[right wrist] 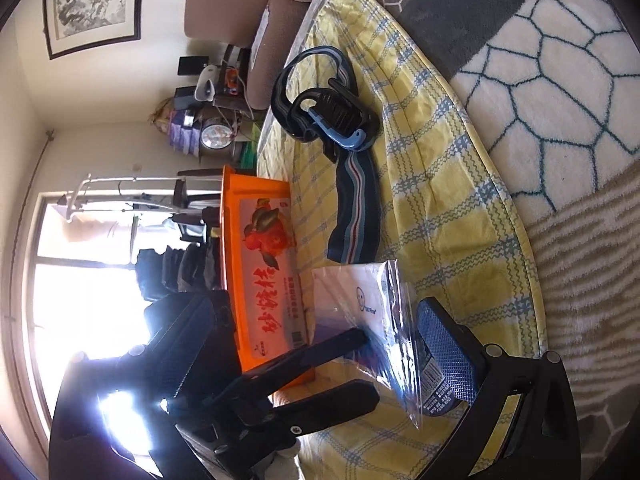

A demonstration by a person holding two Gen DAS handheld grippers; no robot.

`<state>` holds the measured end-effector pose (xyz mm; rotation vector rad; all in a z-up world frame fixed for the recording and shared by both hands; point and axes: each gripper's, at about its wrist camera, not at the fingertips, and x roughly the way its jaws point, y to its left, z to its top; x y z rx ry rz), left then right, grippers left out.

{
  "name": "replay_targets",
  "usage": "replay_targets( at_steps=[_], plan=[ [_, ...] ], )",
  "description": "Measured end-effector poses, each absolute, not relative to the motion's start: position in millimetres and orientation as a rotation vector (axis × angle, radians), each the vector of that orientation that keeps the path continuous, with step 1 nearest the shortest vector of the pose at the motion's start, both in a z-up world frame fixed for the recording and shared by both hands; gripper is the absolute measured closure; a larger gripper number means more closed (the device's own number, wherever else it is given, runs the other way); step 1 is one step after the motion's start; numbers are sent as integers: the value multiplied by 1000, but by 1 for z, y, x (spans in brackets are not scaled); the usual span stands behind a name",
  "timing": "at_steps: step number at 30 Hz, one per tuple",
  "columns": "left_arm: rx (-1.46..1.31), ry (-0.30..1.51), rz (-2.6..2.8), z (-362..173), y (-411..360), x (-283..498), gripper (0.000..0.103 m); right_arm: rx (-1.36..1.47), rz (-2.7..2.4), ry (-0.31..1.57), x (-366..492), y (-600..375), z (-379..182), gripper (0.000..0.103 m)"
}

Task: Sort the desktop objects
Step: 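Lower the left tool over the 'OK Fine' mask pack and position its fingers, then close the left tool on the mask pack edge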

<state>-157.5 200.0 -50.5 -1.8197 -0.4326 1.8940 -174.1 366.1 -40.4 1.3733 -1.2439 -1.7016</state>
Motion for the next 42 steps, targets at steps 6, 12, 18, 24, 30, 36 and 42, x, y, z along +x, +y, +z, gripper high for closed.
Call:
replay_targets(
  at_steps=[6, 12, 18, 24, 30, 36, 42],
  plan=[
    [-1759, -446, 1866, -32, 214, -159, 1, 1359, -1709, -1263, -174, 373, -38, 0],
    [-1772, -328, 2037, -1, 173, -160, 1, 1369, -1715, -1281, -175, 380, -42, 0],
    [-1920, -165, 2129, -29, 157, -163, 1, 1377, -1715, -1262, -174, 373, -41, 0],
    [-1970, -104, 2149, -54, 154, -157, 1, 1396, -1724, -1238, -173, 368, -42, 0],
    [-1924, -242, 2057, -52, 158, -156, 1, 1406, -1724, -1235, -173, 369, -44, 0],
    [-1888, -177, 2084, -45, 171, -151, 10, 1414, -1726, -1214, -172, 364, -44, 0],
    [-1871, 4, 2184, -42, 179, -145, 10, 1429, -1740, -1192, -170, 362, -44, 0]
  ],
)
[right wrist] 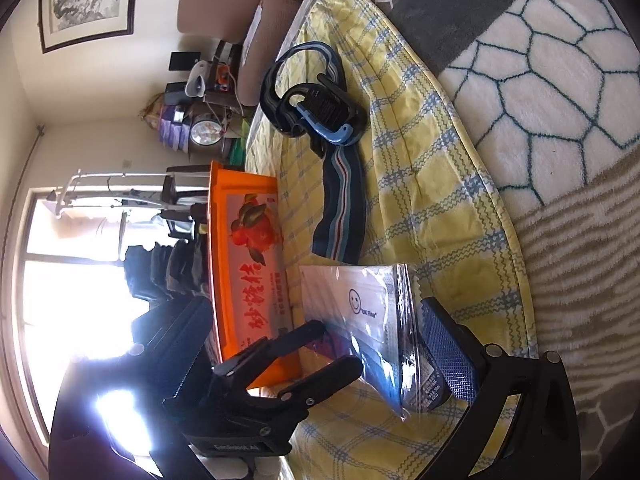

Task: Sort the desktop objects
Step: 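Close the left tool on the mask pack edge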

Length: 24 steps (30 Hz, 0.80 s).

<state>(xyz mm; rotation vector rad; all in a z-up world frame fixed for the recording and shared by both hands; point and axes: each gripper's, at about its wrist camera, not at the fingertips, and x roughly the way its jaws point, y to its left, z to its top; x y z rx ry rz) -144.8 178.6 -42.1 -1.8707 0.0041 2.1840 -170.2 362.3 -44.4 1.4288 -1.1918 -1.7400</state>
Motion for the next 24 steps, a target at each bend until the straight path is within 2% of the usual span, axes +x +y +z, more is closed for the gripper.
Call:
replay_targets(
  at_steps=[13, 24],
  plan=[
    [-1890, 25, 2207, -43, 166, -150, 9, 1434, -1748, -1179, -172, 360, -43, 0],
    [-1855, -196, 2092, -45, 162, -149, 9, 1422, -1699, -1137, -173, 343, -39, 0]
  ],
)
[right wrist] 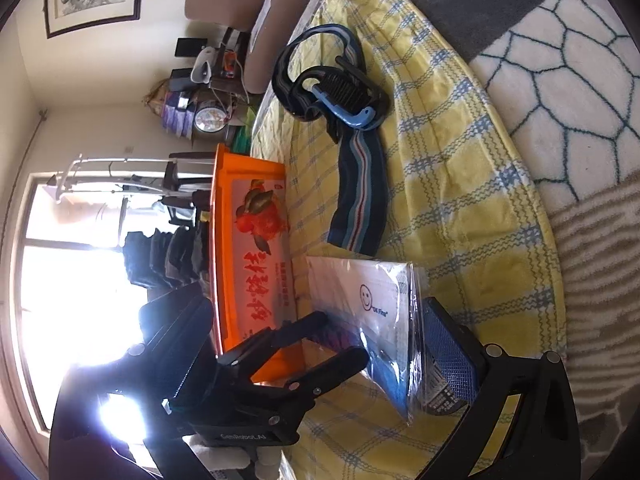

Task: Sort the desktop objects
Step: 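Close the left tool on the mask pack edge, then lift the mask pack with the left tool and carry it over the basket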

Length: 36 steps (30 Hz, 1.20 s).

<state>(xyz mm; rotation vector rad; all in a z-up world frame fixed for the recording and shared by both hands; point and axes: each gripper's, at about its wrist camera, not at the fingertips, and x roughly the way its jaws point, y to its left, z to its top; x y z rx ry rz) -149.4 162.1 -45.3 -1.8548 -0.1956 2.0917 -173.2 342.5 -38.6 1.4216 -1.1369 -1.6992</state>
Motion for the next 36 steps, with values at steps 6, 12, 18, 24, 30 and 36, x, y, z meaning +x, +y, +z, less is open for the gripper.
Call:
replay_targets(
  at_steps=[6, 12, 18, 24, 30, 36],
  plan=[
    [-1822, -259, 2059, -46, 166, -150, 9, 1417, -1614, -1160, -175, 328, -43, 0],
    [-1819, -258, 2055, -41, 169, -149, 9, 1367, -1531, -1190, -177, 318, -37, 0],
    [-1798, -246, 2061, -31, 175, -148, 9, 1328, -1513, -1221, -175, 324, -29, 0],
    [-1760, -199, 2078, -8, 175, -142, 9, 1279, -1520, -1219, -171, 325, -9, 0],
    [-1710, -217, 2091, 20, 168, -135, 9, 1264, -1554, -1167, -164, 318, 21, 0],
    [-1651, -255, 2106, 49, 154, -124, 9, 1272, -1592, -1110, -155, 308, 51, 0]
  ],
)
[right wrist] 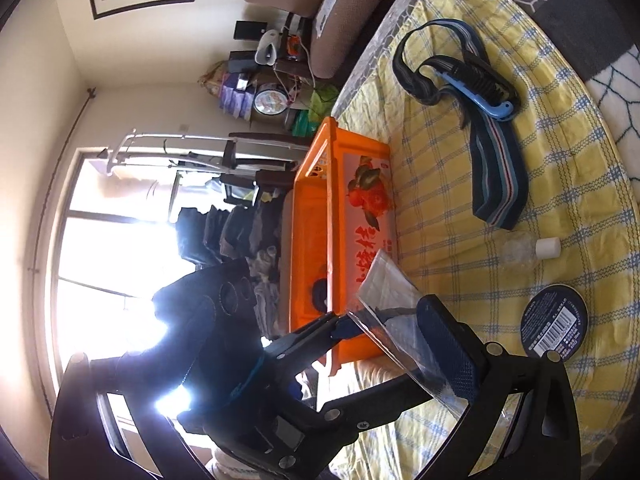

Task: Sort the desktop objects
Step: 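Lift the mask pack with the left tool and carry it over the basket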

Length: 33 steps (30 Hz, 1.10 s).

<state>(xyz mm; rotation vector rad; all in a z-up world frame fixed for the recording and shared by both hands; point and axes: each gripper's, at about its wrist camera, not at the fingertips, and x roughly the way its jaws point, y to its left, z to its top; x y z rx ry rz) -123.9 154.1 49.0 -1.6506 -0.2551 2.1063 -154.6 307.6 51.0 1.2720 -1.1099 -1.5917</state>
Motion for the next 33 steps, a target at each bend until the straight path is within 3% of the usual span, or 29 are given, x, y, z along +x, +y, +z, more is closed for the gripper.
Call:
replay_targets(
  at_steps=[13, 18, 25, 33],
  plan=[
    [-1480, -436, 2177, 131, 82, -111, 10, 1295, -1639, -952, -137, 243, 127, 0],
    [-1488, -474, 2194, 129, 56, -107, 10, 1293, -1647, -907, -131, 205, 142, 0],
    [-1499, -529, 2188, 114, 40, -103, 8, 1307, -1589, -1005, -131, 190, 127, 0],
    [-1417, -577, 2223, 152, 20, -113, 7, 1278, -1611, -980, -141, 174, 162, 0]
  ],
)
